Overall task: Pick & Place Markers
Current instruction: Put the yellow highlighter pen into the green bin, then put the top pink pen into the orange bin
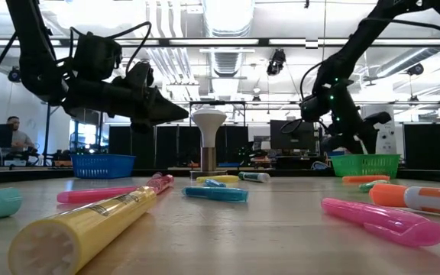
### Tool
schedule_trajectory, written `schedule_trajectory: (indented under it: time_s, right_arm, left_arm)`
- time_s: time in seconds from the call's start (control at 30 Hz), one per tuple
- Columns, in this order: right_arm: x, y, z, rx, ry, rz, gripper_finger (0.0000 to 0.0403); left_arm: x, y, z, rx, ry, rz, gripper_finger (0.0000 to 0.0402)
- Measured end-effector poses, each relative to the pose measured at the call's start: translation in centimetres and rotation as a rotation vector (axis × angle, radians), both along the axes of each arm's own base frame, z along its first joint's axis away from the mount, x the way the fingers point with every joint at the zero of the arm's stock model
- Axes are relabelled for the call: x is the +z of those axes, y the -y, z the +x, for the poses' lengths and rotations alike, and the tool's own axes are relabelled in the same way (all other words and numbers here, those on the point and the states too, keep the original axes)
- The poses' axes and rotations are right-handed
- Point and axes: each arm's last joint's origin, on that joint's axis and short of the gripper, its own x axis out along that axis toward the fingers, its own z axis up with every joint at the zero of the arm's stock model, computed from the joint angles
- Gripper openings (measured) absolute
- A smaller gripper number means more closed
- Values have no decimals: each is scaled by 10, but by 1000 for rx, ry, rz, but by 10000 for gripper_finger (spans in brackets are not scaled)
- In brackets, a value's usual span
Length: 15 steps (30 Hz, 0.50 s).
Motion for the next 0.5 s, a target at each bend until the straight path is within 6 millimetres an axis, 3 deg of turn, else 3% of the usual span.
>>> schedule_trajectory:
  time_s: [0.3,0.5]
  right_arm:
    - [8,-1,2,50,49,74,164]
    - [24,-17,4,174,128,31,122]
  left_arm:
    - [0,0,0,0,0,2,0]
    - [-1,0,0,0,-11,-2,0]
